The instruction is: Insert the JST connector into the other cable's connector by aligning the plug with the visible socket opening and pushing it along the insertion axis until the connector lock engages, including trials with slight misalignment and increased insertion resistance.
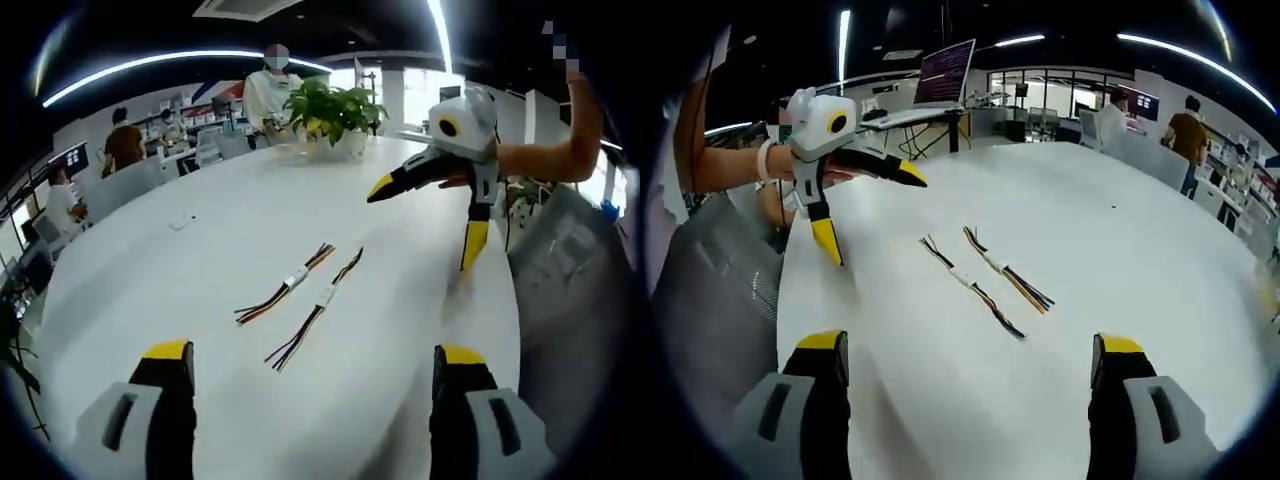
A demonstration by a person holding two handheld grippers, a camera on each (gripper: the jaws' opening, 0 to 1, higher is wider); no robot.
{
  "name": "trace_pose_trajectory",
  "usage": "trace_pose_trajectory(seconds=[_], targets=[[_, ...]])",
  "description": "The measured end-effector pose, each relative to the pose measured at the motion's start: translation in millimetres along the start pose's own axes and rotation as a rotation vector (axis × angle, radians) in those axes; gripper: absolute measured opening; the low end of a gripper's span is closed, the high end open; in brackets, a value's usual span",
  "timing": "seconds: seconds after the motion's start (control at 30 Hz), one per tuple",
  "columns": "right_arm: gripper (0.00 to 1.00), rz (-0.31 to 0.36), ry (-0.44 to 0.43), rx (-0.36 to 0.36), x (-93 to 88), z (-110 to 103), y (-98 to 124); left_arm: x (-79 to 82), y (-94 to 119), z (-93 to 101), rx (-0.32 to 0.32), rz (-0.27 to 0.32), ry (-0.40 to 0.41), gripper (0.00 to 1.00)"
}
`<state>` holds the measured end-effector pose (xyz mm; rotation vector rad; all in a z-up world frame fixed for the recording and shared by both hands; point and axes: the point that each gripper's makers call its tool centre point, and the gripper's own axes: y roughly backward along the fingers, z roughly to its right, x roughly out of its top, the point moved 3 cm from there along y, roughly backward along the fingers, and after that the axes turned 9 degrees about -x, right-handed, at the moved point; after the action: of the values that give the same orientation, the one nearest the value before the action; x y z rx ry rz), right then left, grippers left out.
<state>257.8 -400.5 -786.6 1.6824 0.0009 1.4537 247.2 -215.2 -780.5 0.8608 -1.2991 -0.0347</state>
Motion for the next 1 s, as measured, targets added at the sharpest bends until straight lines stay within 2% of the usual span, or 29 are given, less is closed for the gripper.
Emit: trace_pose_trajectory(seconds=[0.17,0.5,0.57,0.67,0.77,0.87,1.0], targets=[[1.0,-0.017,0.004,-0.005,-2.9,-8,9,4.0,7,9.5,-0.001,0.011,0.017,0.99],[1.0,0.013,-0.045,-0.083,6.0,-8,29,13.8,21,18.6,0.037,0.025,0.028,0.98],[1.0,0.026,-0.071,-0.1,7.0,-11,32,12.7,20,19.9,0.039,0.025,0.043,0.95],[1.0,0.038,-0.109,-0.113,9.1,-19,36,14.3,20,22.9,0.064,0.028,0.024,0.92],[1.0,0.046,-0.139,-0.127,10.6,-26,38,21.3,19,28.0,0.083,0.07,0.073,0.99],[0.99,0.054,-0.171,-0.131,10.2,-31,39,21.4,18,34.1,0.07,0.064,0.12,0.99],[0.96,0.049,-0.182,-0.143,7.6,-34,40,20.1,17,38.2,0.084,0.066,0.115,0.99]])
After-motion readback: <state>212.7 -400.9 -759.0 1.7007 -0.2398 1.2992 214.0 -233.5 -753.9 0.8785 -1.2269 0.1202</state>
